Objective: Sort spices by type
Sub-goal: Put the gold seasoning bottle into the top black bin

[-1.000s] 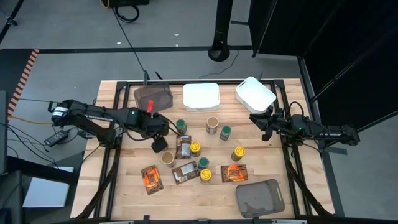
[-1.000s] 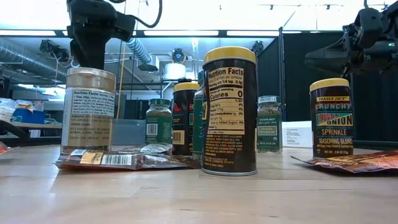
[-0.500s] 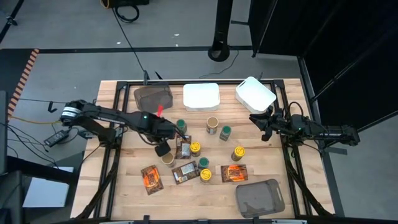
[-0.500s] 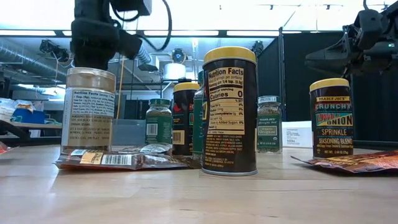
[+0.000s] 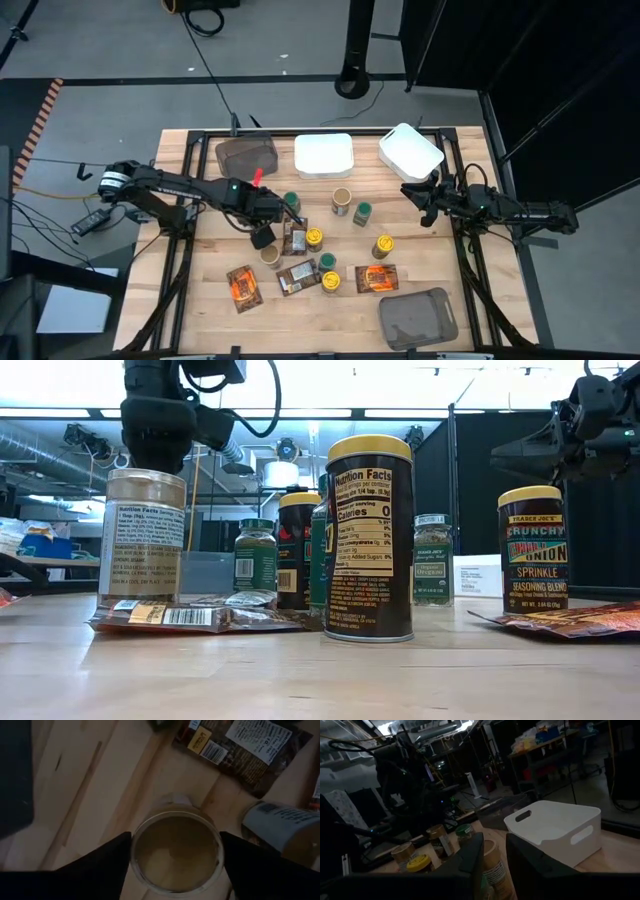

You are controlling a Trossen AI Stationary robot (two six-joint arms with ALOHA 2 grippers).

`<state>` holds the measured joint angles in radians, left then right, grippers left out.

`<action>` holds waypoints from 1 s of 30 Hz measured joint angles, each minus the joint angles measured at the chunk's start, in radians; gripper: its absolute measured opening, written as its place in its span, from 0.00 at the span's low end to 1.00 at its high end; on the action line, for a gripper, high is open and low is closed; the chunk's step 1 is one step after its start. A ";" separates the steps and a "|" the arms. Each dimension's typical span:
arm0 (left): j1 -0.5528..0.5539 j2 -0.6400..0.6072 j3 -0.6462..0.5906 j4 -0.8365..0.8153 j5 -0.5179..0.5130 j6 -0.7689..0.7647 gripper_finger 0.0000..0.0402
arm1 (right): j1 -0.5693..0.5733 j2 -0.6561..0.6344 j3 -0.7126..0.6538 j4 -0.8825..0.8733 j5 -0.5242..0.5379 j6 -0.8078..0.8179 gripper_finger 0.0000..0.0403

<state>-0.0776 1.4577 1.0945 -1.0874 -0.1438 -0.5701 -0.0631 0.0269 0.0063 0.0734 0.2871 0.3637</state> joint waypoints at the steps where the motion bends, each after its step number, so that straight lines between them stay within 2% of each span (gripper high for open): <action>1: 0.000 0.006 0.001 0.001 0.001 0.001 0.71 | 0.000 0.000 0.000 0.000 0.000 0.000 0.23; 9: 0.000 0.034 0.009 0.001 0.004 -0.011 0.67 | 0.000 0.000 0.000 -0.002 0.000 0.000 0.23; 14: 0.003 0.041 0.080 -0.092 -0.005 -0.006 0.67 | 0.000 0.000 0.000 -0.002 0.000 0.000 0.23; 20: 0.035 0.038 0.141 -0.119 -0.001 0.003 0.66 | 0.000 0.000 0.000 -0.005 0.000 0.000 0.23; 25: 0.083 0.036 0.201 -0.215 -0.022 -0.004 0.66 | 0.000 0.000 0.000 -0.007 0.001 0.000 0.23; 30: 0.187 0.035 0.264 -0.296 -0.076 -0.017 0.66 | 0.000 0.000 0.000 -0.008 0.001 0.000 0.23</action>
<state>0.1094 1.4931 1.3586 -1.3834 -0.2196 -0.5869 -0.0631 0.0272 0.0063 0.0654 0.2882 0.3637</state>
